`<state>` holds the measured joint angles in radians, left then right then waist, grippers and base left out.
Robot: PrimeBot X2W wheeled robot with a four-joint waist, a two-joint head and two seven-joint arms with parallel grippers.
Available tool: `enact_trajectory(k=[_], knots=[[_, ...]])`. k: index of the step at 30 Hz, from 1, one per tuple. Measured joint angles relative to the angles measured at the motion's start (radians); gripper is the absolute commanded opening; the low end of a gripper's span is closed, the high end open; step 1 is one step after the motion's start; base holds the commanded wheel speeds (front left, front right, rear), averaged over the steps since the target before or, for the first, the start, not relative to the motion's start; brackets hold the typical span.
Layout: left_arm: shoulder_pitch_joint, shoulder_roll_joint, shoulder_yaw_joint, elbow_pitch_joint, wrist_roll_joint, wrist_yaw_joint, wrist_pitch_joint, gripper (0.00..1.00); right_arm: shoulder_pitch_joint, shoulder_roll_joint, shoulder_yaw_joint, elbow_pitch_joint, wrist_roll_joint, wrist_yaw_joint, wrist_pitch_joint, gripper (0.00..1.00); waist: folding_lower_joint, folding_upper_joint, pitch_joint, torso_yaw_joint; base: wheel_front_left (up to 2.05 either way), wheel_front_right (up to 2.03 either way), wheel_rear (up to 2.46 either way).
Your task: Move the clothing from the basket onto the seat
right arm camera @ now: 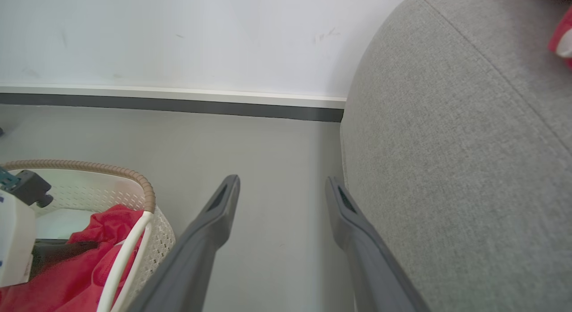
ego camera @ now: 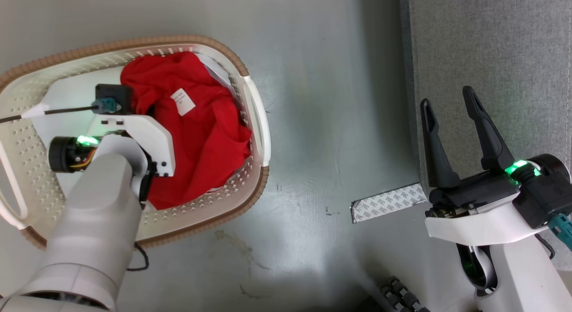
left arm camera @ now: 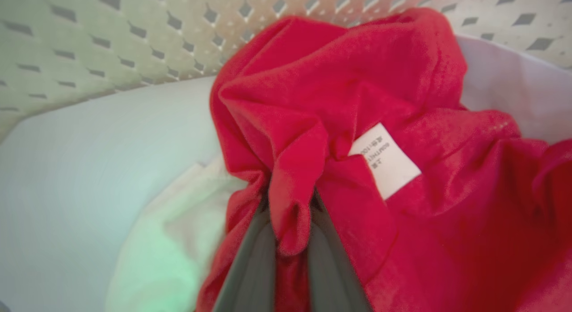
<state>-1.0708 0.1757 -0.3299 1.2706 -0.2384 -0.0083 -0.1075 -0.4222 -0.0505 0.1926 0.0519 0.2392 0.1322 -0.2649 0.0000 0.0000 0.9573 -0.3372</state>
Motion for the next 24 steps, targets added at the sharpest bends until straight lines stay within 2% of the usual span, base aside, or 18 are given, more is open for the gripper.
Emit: enact_trajectory(k=[5,12,18,24], knots=[[0.000,-0.014,-0.003,0.003,-0.003,-0.013,-0.032,0.00,0.000,0.000,-0.008,0.012,0.000,0.000,0.000,1.00,0.0000,0.0000,-0.013,0.012,0.00,0.00,0.00],[0.022,-0.057,-0.003,0.002,-0.030,-0.056,-0.095,0.00,0.002,0.000,-0.034,0.041,-0.021,0.000,0.000,1.00,0.0000,0.0000,-0.073,0.048,0.00,0.00,0.00],[0.100,-0.097,-0.022,-0.022,-0.044,-0.097,-0.134,0.00,0.038,0.000,-0.068,0.085,-0.054,0.000,0.000,1.00,0.0000,0.0000,-0.176,0.081,0.00,0.00,0.00],[0.200,-0.119,-0.054,-0.094,-0.080,-0.115,-0.151,0.00,0.112,0.001,-0.105,0.123,-0.064,0.000,0.000,1.00,-0.0002,0.0000,-0.310,0.118,0.00,0.00,0.00]])
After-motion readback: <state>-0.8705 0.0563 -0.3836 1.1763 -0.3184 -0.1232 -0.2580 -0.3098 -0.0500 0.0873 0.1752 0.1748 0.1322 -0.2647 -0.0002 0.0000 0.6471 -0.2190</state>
